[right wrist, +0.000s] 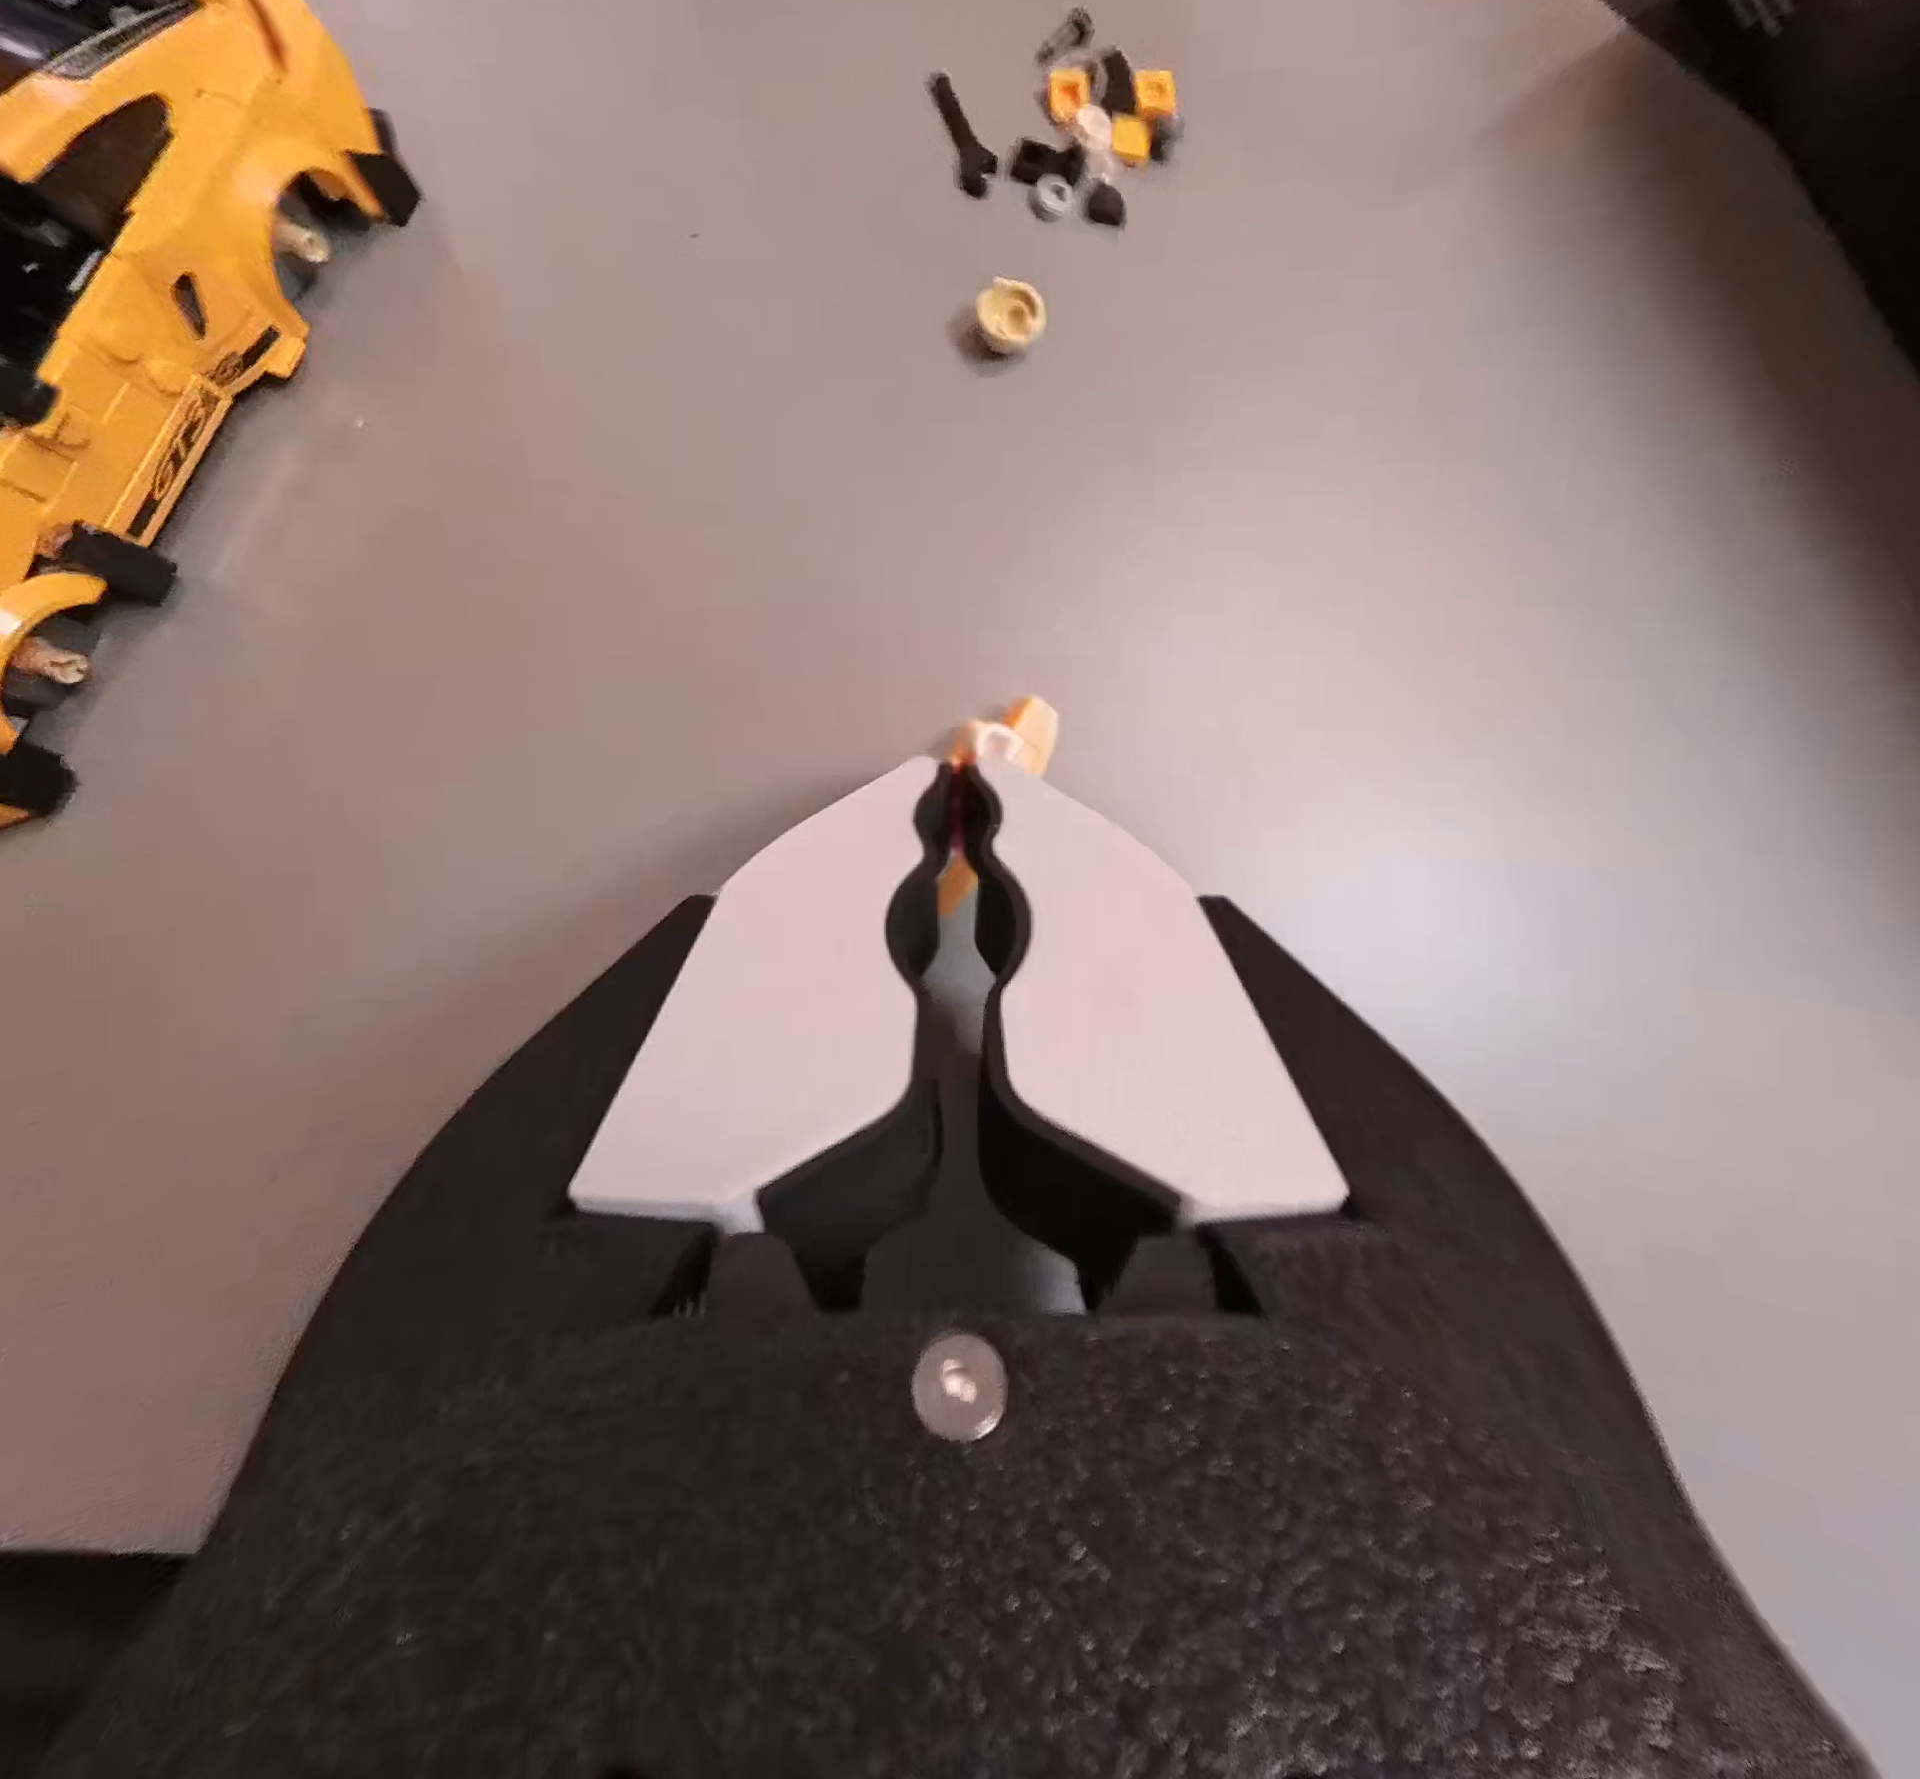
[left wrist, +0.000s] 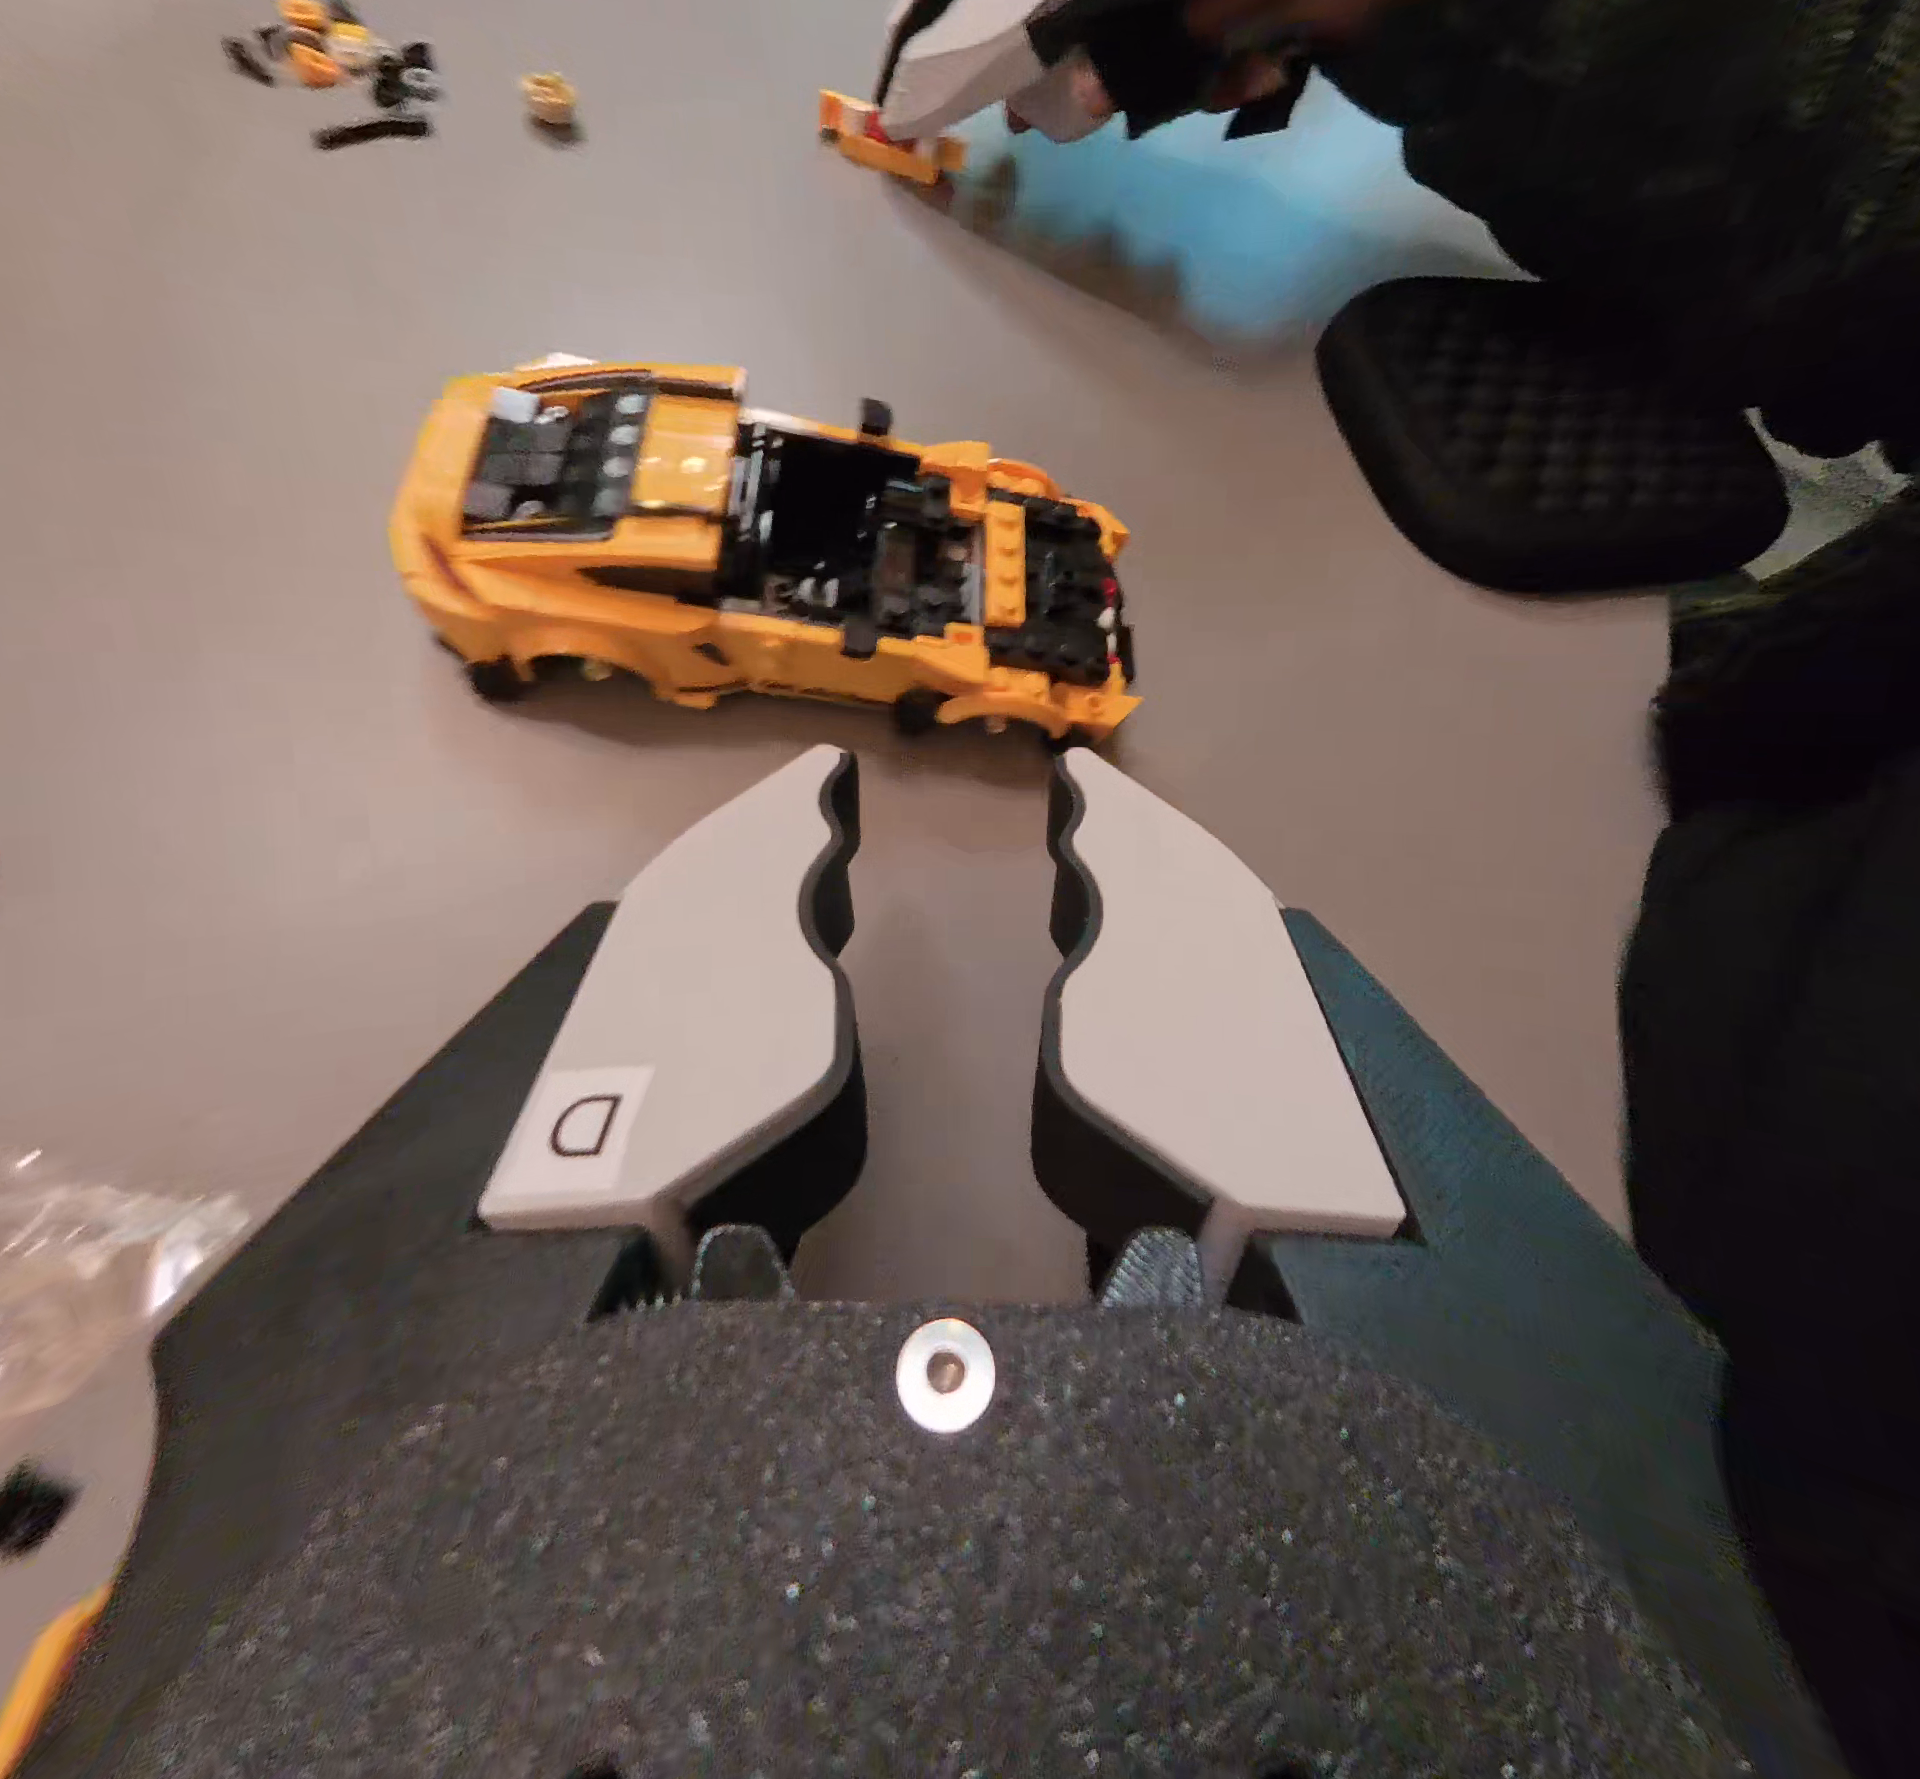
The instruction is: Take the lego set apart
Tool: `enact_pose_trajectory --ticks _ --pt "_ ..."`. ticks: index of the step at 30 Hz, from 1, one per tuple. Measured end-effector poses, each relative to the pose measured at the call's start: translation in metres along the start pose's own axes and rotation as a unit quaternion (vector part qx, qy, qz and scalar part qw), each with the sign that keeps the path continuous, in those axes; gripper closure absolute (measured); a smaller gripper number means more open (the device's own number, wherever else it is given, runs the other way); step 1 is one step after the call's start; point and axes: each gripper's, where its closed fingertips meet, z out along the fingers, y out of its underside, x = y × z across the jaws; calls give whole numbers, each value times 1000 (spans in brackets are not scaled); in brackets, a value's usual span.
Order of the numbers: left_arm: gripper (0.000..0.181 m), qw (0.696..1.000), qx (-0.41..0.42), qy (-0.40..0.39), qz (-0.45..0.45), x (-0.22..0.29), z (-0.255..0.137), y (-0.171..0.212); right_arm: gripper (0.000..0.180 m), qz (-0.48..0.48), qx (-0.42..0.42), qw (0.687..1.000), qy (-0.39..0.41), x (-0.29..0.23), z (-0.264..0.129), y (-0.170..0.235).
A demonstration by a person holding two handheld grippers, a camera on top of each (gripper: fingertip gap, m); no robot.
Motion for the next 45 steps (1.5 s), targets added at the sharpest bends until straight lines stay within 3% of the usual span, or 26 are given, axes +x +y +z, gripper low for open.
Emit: enact_pose_trajectory --ticks 1,4,8,13,22,24,27,31,37,41,45 --pt "144 1000 2 2 -4 3 5 -3 179 -18 10 1000 0 -5 -1 -4" --pt "127 1000 8 -18 -19 2 18 -12 179 -46 34 998 -10 -24 -3 -12" --pt "116 997 -12 -67 -24 -6 33 -11 179 -67 36 997 -3 -32 -2 -13" --pt "121 995 -35 -95 -16 -20 37 -6 179 -80 57 995 -3 -41 -5 -21" --pt "143 993 -74 -16 90 -42 21 -3 179 -106 66 992 20 -41 -12 -21" --pt "138 991 -76 4 108 -51 15 -1 179 -101 67 992 24 -38 -14 -18" --pt "138 992 -82 1 93 -67 2 0 179 -101 66 992 22 -39 -18 -12" --pt "139 999 -22 1 47 -71 -10 -14 179 -126 83 989 -11 -61 -24 -11" --pt "141 996 -67 18 50 -70 13 -6 179 -209 112 967 -92 -124 -21 -23" --pt "145 991 -88 93 44 -64 27 -14 179 -228 122 957 -127 -150 -19 -28" --pt "146 973 -126 156 113 -59 45 -25 179 -226 142 952 -147 -160 -26 -34"
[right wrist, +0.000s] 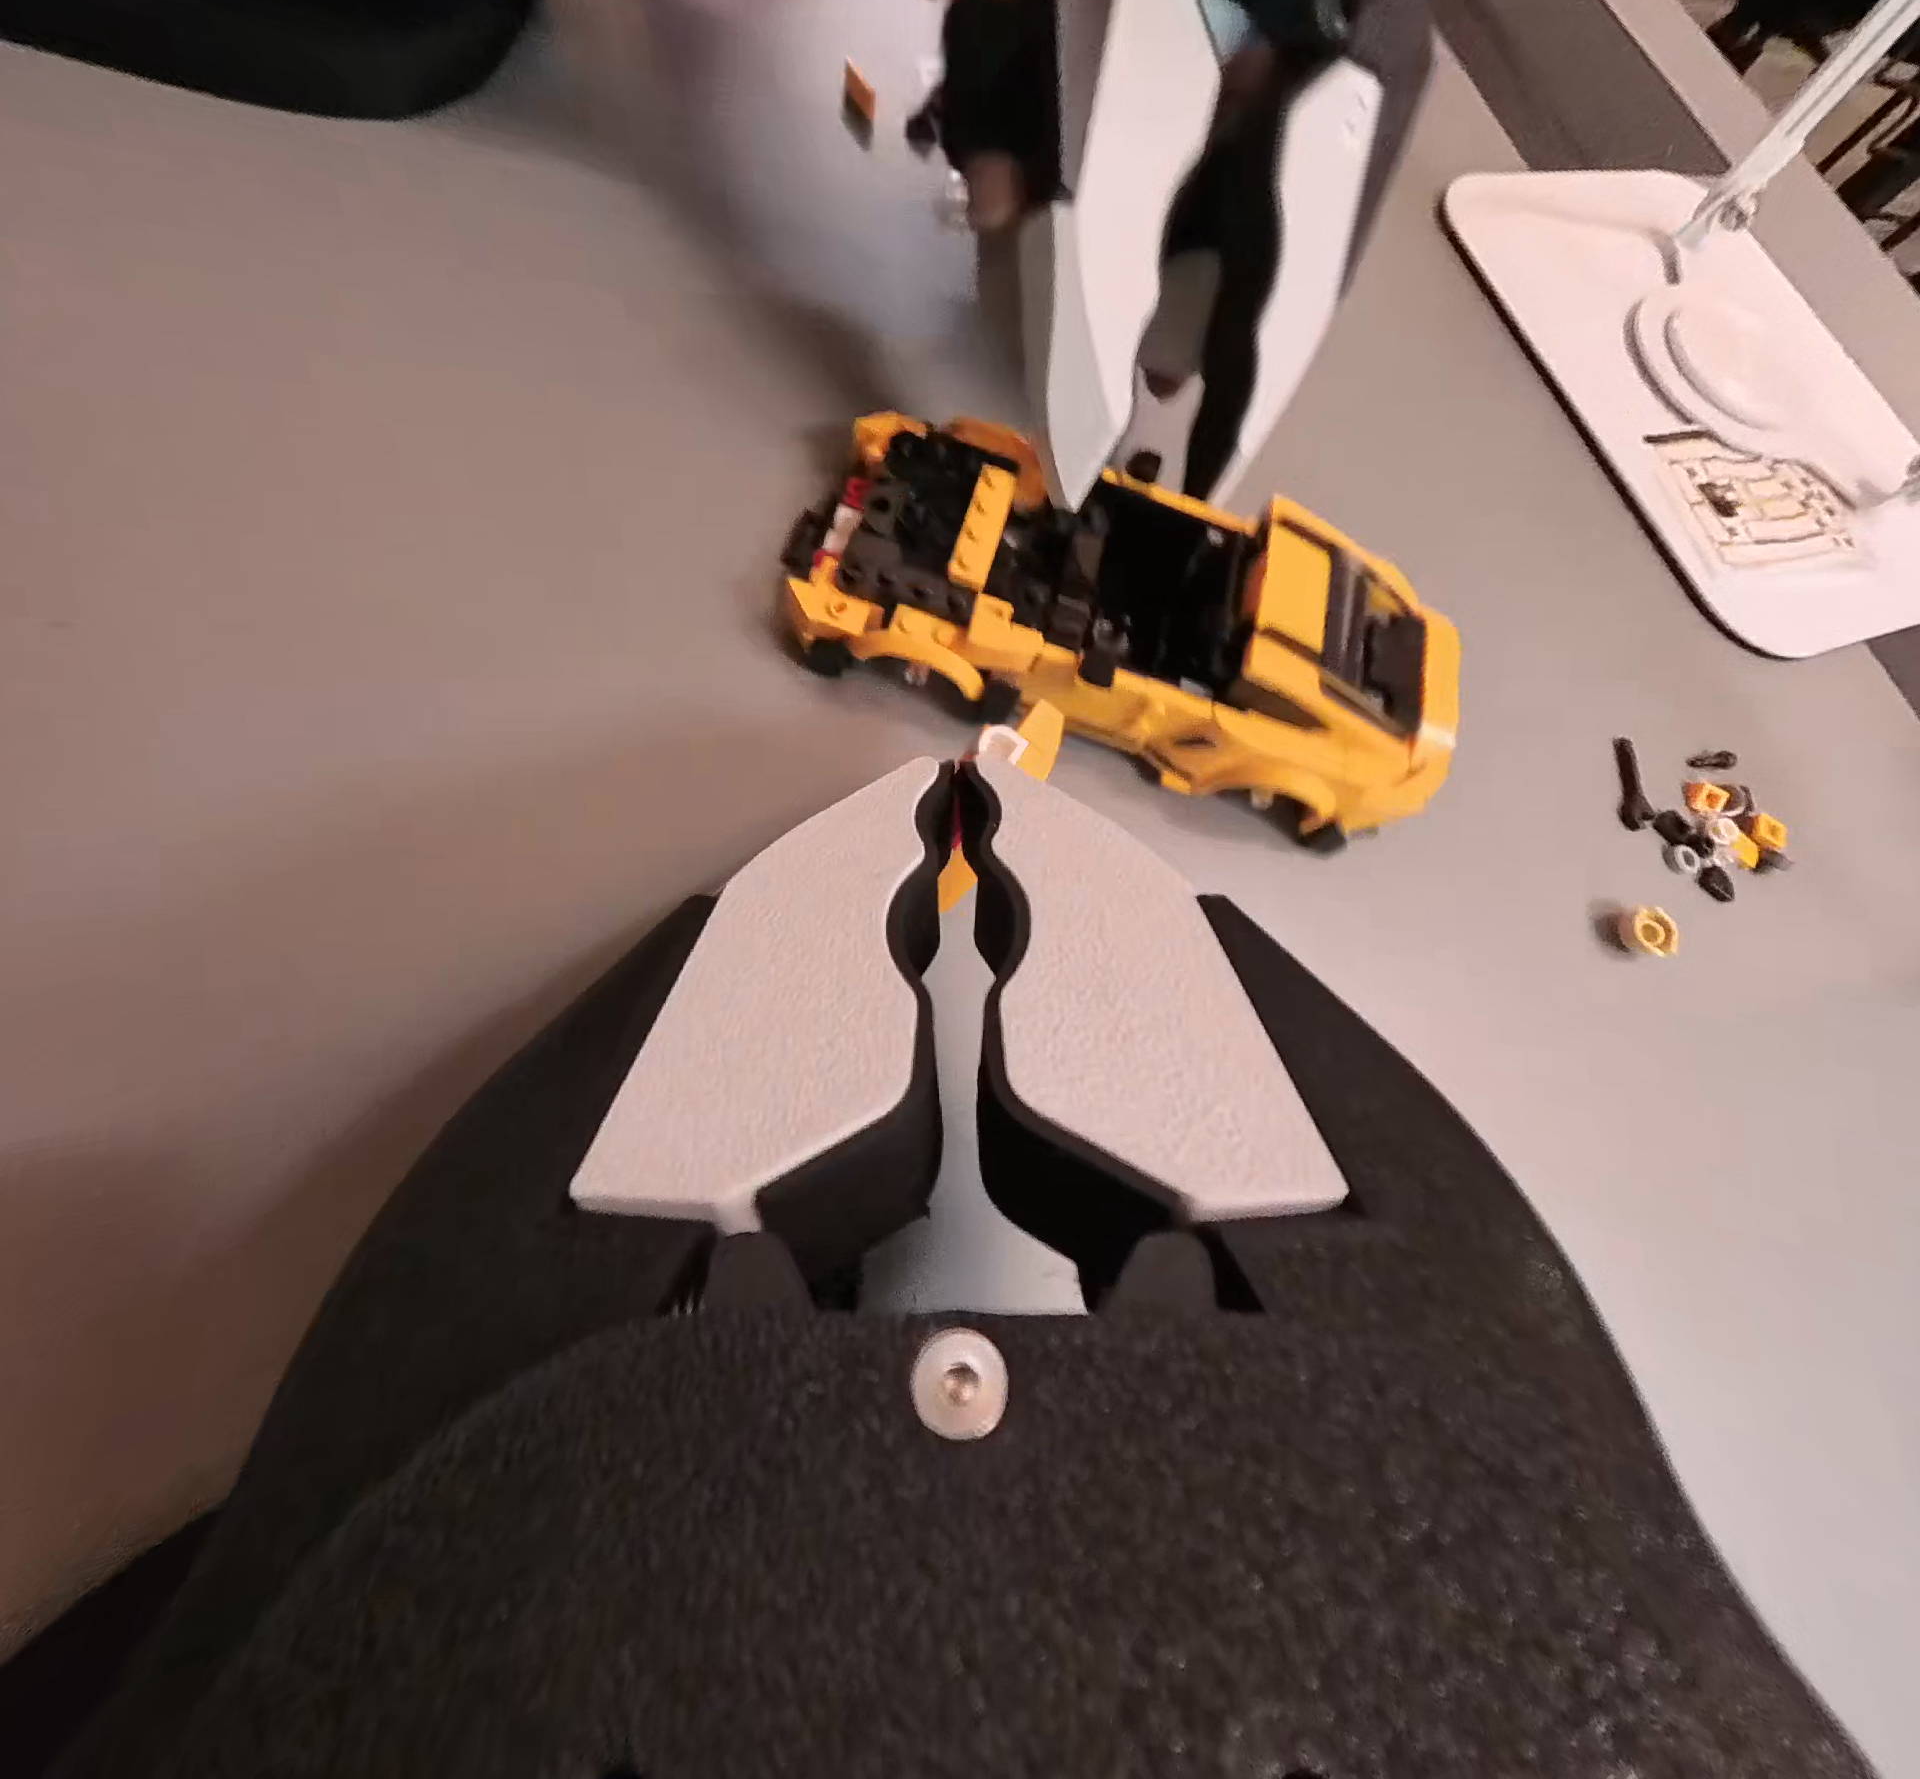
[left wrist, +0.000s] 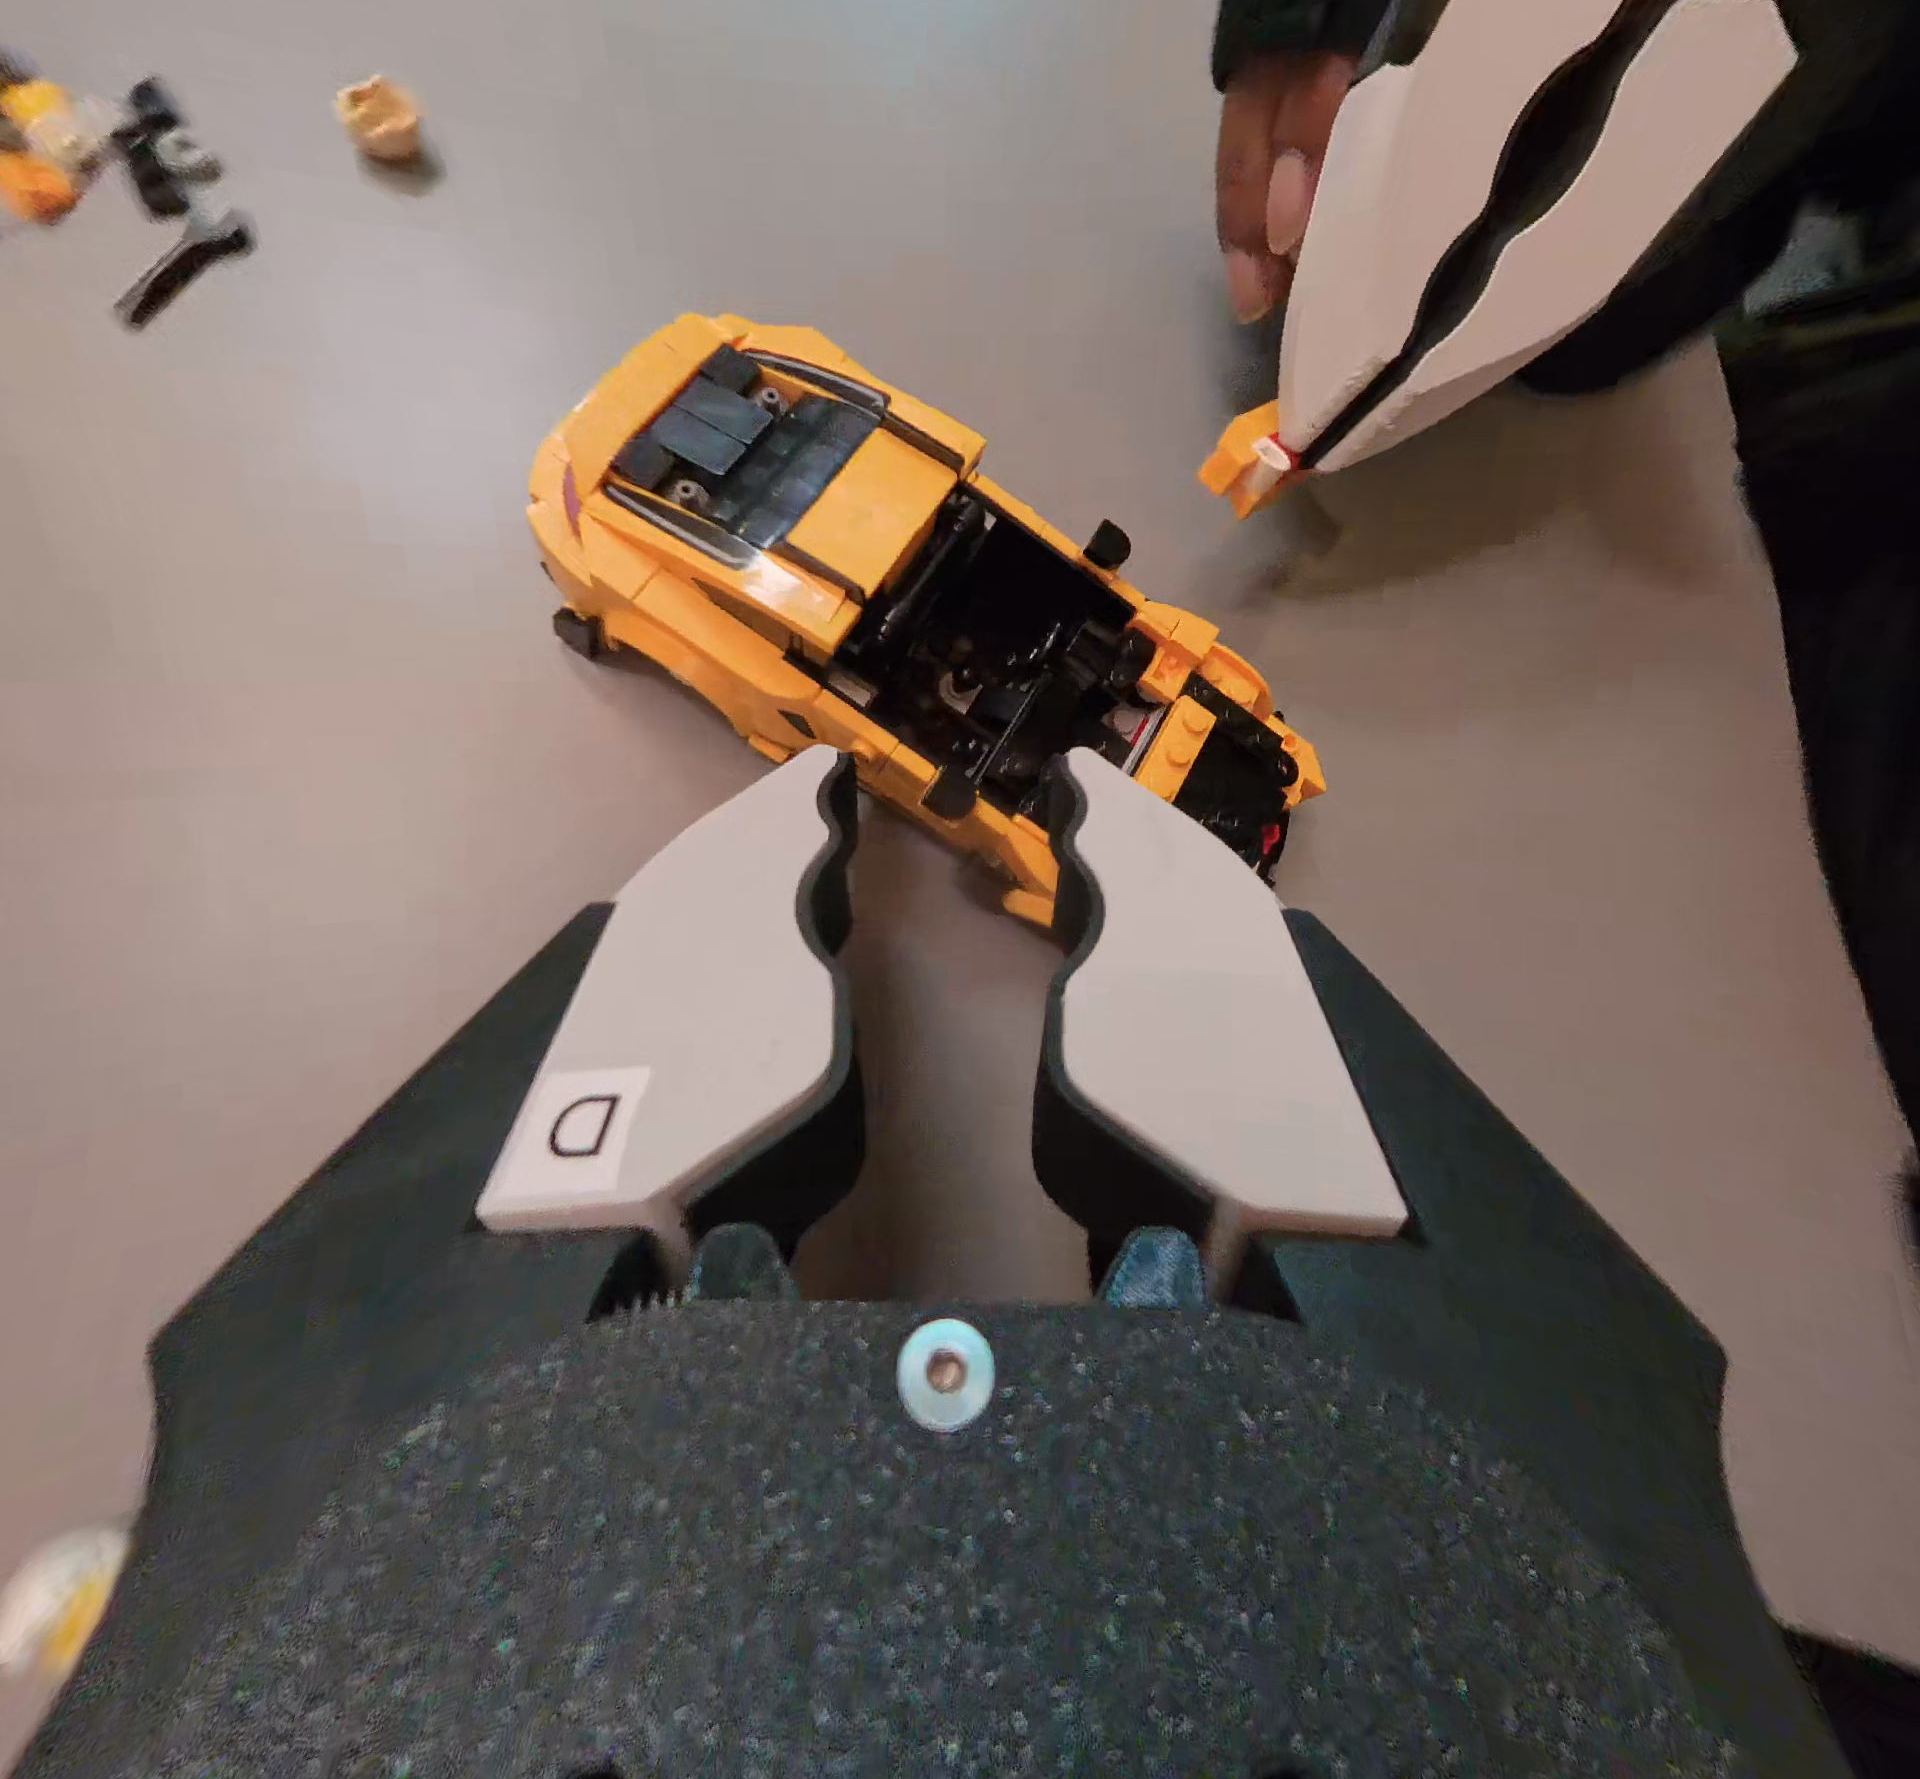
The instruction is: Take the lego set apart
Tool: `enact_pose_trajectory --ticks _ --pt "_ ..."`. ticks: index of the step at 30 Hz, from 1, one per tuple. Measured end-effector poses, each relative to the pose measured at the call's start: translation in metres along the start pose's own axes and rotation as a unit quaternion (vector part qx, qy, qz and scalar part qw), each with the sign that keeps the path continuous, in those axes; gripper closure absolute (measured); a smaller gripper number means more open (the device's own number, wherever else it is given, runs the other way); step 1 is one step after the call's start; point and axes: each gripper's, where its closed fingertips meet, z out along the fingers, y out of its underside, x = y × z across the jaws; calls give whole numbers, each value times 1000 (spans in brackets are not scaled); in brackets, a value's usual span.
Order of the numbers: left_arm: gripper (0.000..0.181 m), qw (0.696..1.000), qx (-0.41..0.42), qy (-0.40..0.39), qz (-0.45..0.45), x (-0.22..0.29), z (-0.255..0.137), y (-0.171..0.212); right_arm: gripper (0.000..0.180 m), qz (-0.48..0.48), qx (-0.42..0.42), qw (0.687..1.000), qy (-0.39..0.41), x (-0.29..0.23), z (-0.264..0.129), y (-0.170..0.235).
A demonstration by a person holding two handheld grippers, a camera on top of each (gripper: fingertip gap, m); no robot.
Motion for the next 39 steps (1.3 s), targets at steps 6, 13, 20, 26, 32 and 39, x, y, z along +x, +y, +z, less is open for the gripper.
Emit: enact_pose_trajectory --ticks 6,13,20,26,32,39 --pt "152 987 -46 108 106 -7 19 -21 179 23 48 999 -12 -5 -6 -15" --pt "149 997 22 -8 80 5 -20 -39 179 3 71 997 -7 -8 -4 -18" --pt "148 972 176 75 -134 83 -22 -19 180 -80 142 986 34 -18 -8 -53" --pt "141 913 309 156 -217 99 -44 -33 180 -148 207 964 78 -27 -11 -90" --pt "155 916 322 193 -143 127 -47 -40 180 -153 243 956 67 -40 -3 -111" --pt "162 944 285 132 -95 120 -44 -26 178 -111 239 965 19 -43 4 -103"
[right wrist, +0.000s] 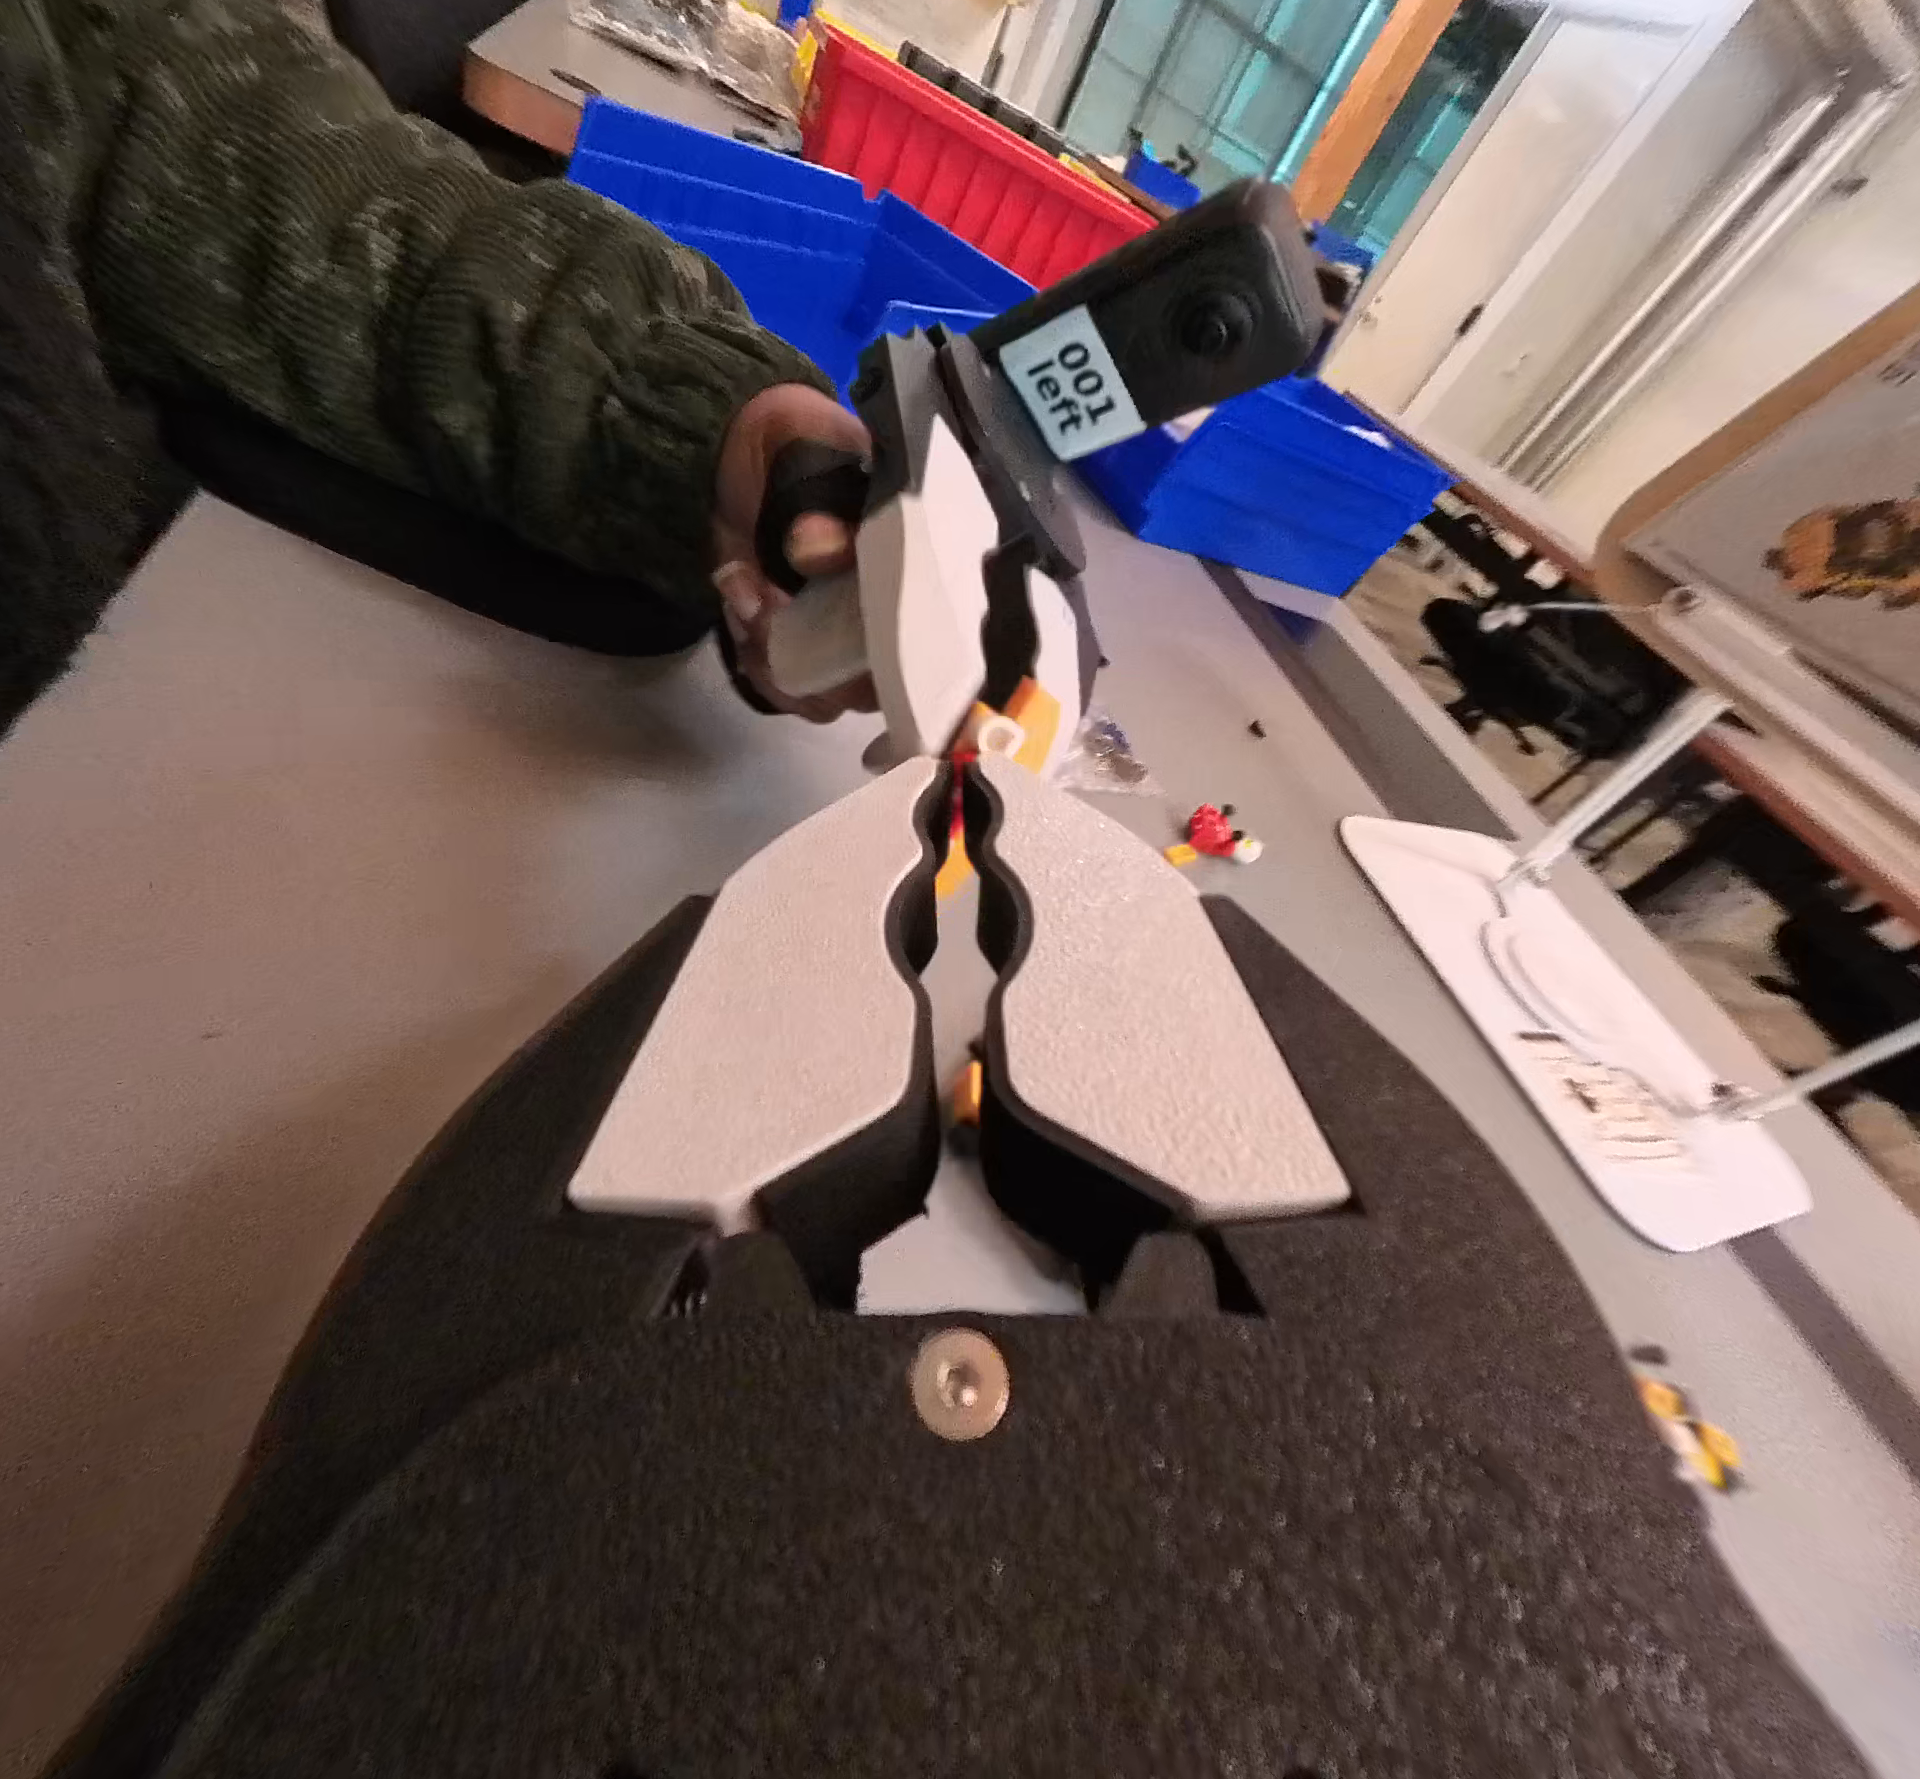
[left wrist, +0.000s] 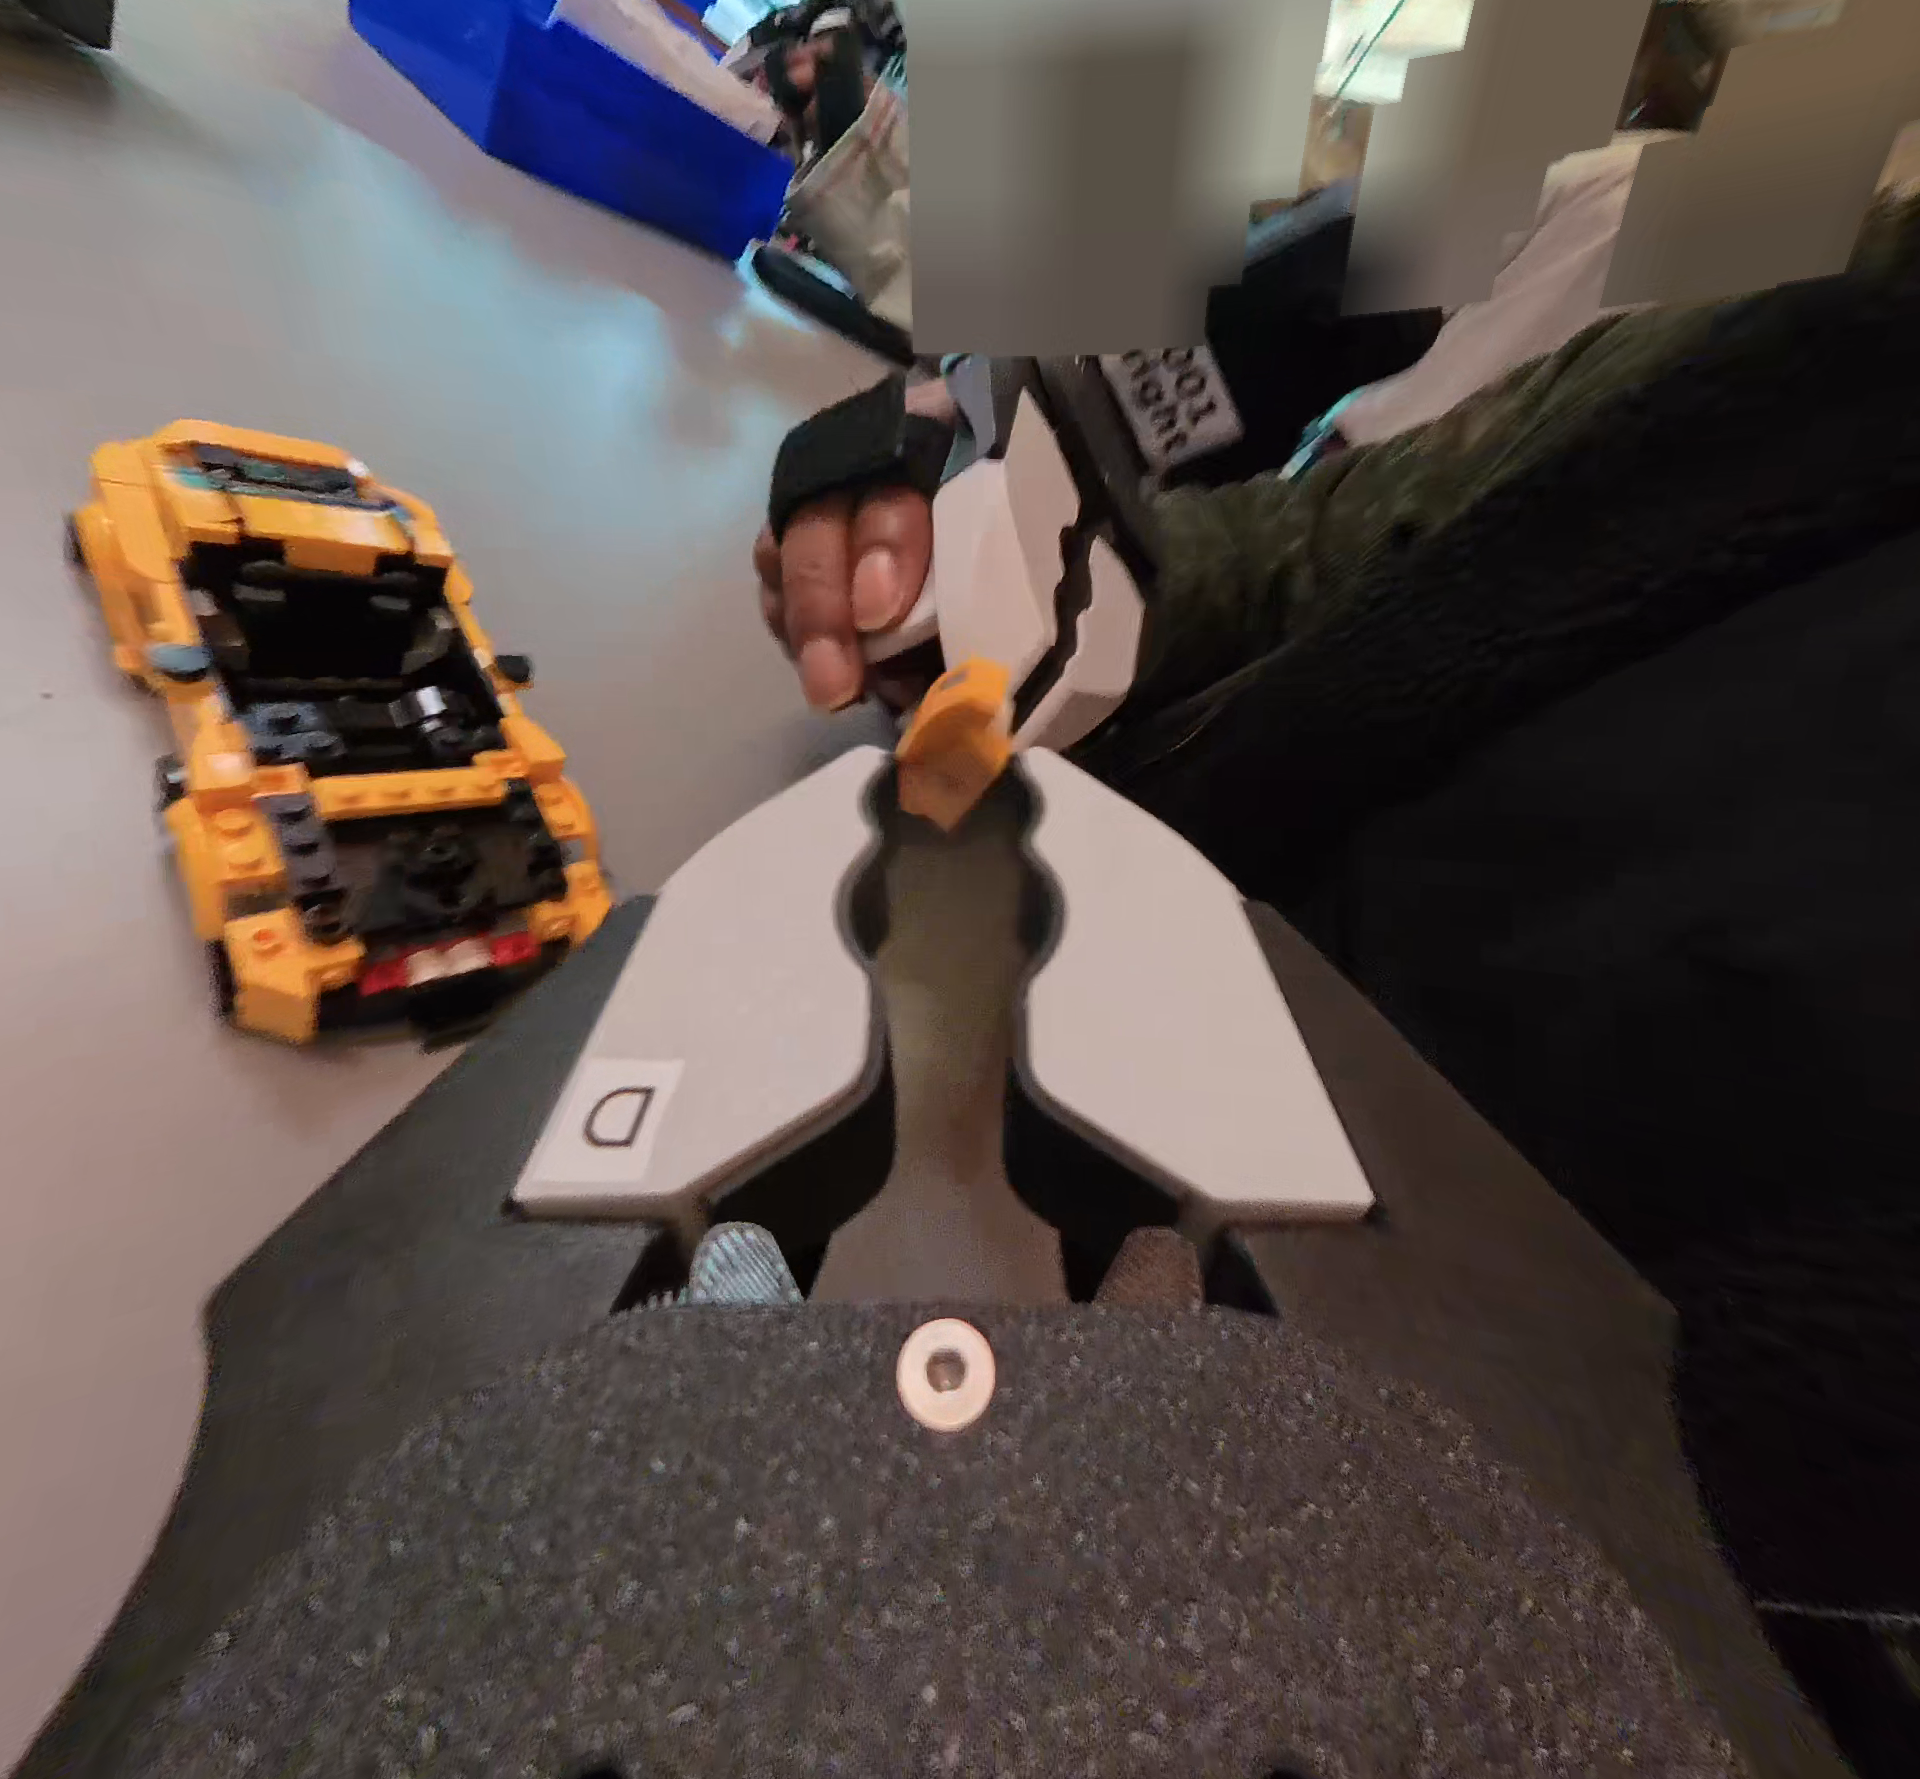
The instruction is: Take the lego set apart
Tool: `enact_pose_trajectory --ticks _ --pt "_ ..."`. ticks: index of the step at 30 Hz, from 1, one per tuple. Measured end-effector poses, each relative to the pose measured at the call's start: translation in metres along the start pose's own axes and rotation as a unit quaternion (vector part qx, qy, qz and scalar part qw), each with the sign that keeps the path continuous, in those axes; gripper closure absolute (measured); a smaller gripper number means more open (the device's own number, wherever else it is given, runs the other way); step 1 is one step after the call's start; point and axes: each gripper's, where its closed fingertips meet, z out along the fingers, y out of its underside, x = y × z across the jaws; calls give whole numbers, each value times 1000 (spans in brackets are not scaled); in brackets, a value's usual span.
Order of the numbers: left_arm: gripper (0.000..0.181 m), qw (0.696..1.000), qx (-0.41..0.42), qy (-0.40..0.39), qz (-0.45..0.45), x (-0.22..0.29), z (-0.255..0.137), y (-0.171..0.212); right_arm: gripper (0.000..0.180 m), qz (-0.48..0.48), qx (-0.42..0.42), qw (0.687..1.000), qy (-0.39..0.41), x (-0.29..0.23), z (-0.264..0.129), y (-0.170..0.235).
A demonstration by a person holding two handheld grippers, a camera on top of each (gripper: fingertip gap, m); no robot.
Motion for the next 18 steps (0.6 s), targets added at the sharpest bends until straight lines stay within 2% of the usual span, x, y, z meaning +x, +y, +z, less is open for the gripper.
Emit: enact_pose_trajectory --ticks 1,5,9,13,18 --pt "175 999 -20 -25 21 -6 -3 5 178 18 2 1000 -9 0 -2 1" --pt "175 986 -82 -85 119 -15 -11 20 178 97 -13 995 -21 10 -8 20" --pt "175 966 -131 -137 178 -25 -9 30 177 118 -51 991 -35 9 -8 42" --pt "175 956 -133 -141 220 -23 -4 31 156 126 -88 985 -72 -7 0 54" --pt "175 956 -100 -120 248 -13 0 24 158 153 -78 979 -112 -19 4 51"
